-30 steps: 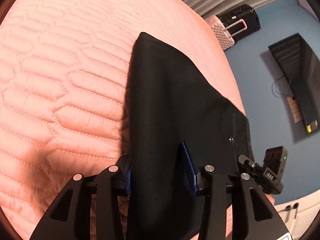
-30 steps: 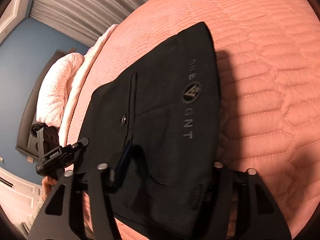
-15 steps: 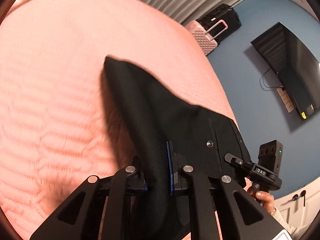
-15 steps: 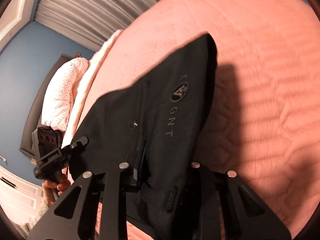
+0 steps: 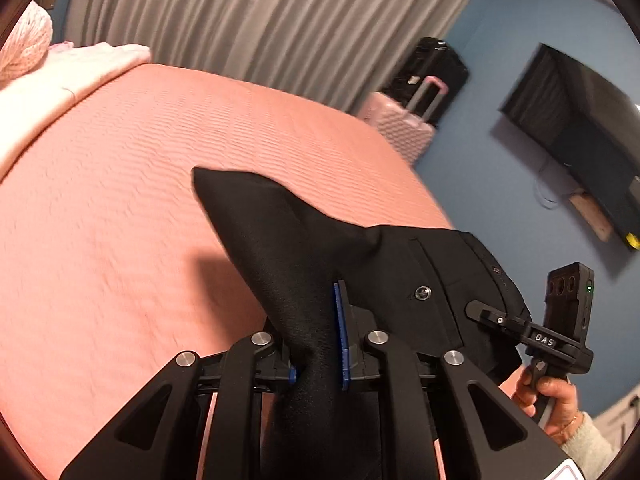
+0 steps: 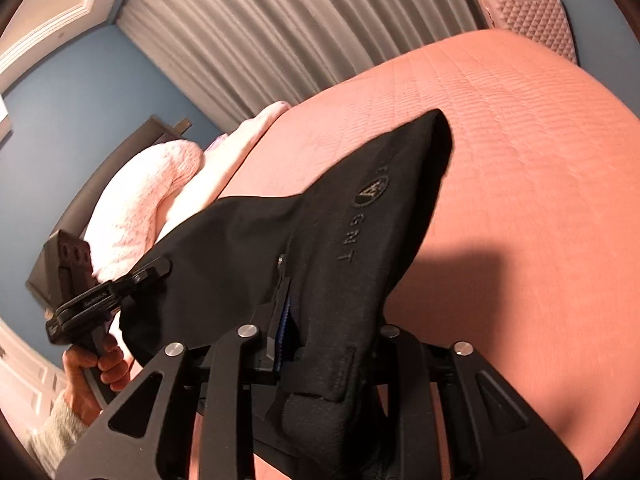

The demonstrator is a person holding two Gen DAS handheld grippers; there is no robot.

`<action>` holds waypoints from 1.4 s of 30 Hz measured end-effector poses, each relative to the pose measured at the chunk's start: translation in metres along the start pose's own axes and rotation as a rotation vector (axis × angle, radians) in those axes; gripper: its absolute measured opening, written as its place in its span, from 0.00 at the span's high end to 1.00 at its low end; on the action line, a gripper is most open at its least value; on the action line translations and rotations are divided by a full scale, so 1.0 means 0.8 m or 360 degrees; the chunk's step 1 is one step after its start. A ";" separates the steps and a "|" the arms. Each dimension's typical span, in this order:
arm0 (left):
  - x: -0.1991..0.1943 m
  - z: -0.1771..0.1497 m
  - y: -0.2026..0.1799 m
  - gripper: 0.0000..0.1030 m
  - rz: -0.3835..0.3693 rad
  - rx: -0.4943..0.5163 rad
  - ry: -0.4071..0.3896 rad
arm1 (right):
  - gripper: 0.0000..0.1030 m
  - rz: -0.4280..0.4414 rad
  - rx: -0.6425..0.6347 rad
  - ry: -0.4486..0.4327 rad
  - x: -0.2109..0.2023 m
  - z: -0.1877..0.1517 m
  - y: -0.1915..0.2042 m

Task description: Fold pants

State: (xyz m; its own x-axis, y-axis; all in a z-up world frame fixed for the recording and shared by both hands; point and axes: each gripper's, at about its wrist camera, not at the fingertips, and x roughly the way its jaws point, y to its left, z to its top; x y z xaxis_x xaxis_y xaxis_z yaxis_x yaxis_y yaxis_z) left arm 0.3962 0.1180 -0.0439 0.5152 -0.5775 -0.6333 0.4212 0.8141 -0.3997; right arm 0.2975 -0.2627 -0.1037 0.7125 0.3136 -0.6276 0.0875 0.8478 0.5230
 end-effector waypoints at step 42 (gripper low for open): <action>0.201 0.049 0.102 0.22 0.0872 -0.0086 0.0336 | 1.00 -0.0379 -0.0036 0.0054 0.106 0.069 -0.053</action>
State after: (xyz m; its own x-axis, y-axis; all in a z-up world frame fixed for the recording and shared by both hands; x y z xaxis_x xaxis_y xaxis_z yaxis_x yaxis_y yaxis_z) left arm 0.5428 0.0895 -0.1522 0.4847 -0.0519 -0.8731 0.0941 0.9955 -0.0070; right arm 0.3928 -0.2957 -0.1471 0.6498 0.1176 -0.7509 0.2345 0.9087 0.3453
